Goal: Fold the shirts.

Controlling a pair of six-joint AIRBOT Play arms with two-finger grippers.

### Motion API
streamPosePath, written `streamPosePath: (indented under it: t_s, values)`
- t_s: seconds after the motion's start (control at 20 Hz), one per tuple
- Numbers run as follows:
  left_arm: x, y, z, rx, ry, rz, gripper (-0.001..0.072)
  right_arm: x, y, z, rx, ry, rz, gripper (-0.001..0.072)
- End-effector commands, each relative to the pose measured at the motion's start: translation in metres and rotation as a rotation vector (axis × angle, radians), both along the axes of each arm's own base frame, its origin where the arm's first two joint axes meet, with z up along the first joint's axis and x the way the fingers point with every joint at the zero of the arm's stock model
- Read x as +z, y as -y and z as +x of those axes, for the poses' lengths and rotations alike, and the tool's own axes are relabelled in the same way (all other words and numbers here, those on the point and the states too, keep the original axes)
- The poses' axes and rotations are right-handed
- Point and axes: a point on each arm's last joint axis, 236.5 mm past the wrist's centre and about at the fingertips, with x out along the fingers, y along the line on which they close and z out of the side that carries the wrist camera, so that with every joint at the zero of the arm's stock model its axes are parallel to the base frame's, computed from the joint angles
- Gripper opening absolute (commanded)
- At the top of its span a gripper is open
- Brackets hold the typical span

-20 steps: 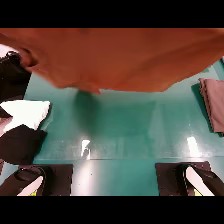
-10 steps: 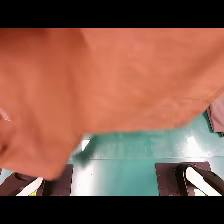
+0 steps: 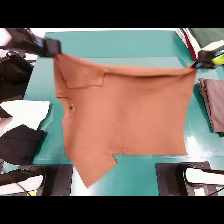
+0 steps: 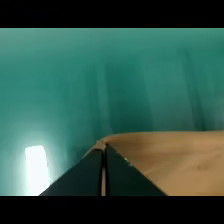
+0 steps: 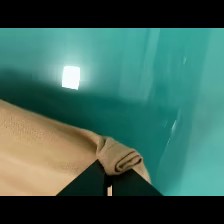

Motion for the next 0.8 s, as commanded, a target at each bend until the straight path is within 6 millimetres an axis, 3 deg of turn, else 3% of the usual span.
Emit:
streamPosePath:
  t_s: [0.0, 0.15, 0.3, 0.5, 0.75]
  values:
    - [-0.090, 0.009, 0.036, -0.010, -0.157, -0.108, 0.0023, -0.077, 0.005, 0.025, -0.014, -0.131, 0.023, 0.0017]
    - [-0.118, 0.012, 0.054, -0.027, -0.158, -0.122, 0.0023, -0.093, 0.008, 0.052, -0.014, -0.133, 0.025, 0.0017]
    - [-0.132, 0.004, 0.049, -0.035, -0.209, -0.112, 0.0023, -0.087, 0.010, 0.067, -0.004, -0.097, 0.014, 0.0017]
    - [-0.154, 0.003, 0.022, -0.123, -0.311, -0.052, 0.0024, -0.103, 0.010, 0.047, 0.007, -0.138, 0.008, 0.0017]
    - [-0.213, 0.006, -0.017, -0.118, -0.478, -0.079, 0.0024, -0.146, 0.003, 0.015, -0.009, -0.231, 0.036, 0.0019]
